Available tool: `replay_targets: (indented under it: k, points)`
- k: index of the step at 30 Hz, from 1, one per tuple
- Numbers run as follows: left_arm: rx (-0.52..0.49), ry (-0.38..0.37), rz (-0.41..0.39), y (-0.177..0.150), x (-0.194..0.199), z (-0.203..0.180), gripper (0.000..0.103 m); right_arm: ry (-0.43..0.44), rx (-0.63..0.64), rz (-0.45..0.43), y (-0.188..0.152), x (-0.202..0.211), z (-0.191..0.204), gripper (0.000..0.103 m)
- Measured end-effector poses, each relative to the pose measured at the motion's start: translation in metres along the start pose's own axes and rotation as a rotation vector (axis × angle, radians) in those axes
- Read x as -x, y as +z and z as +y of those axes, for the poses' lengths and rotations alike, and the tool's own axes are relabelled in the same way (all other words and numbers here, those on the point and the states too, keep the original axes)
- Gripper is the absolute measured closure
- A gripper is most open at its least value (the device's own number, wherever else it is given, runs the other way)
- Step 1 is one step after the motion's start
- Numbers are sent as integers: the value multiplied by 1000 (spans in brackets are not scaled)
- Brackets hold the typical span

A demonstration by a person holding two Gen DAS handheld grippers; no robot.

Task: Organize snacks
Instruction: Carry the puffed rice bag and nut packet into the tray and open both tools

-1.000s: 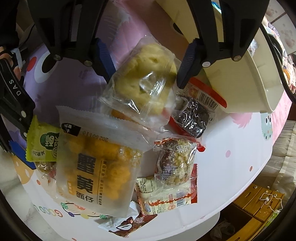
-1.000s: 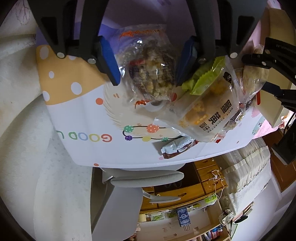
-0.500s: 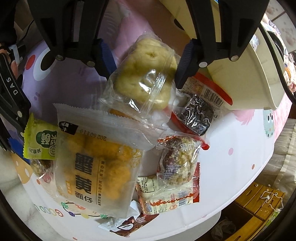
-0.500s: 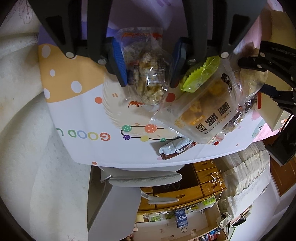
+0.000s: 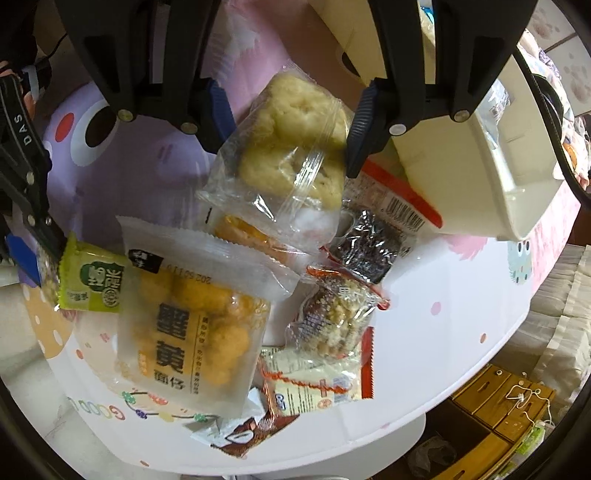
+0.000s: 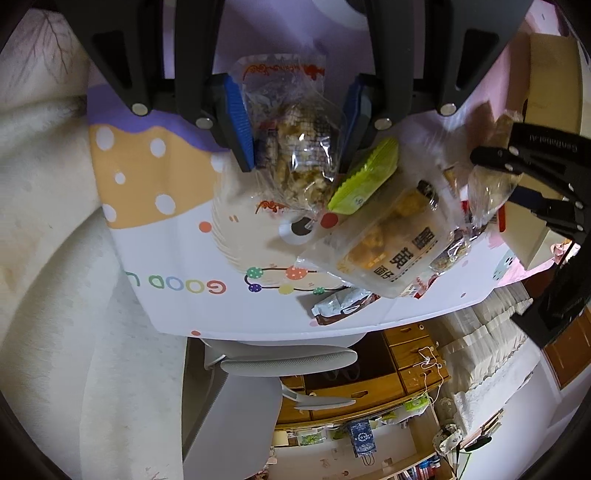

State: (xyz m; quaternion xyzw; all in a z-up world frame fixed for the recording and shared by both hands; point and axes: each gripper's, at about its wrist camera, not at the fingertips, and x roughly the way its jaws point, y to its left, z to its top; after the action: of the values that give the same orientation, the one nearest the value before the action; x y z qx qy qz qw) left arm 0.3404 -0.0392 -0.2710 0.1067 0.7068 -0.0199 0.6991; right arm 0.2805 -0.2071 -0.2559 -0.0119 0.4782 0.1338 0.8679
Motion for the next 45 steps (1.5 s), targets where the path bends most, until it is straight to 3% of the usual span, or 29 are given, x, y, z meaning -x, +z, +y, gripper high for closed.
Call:
replay_targets:
  k: [19, 31, 45]
  points:
    - [20, -72, -88, -59, 85, 16, 49, 15, -13, -2, -25, 67, 30, 59]
    - [22, -116, -181, -119, 140, 45, 49, 27, 25, -32, -37, 113, 86, 59]
    - [61, -139, -305, -193, 194, 110, 49, 56, 73, -108, -46, 169, 168, 59]
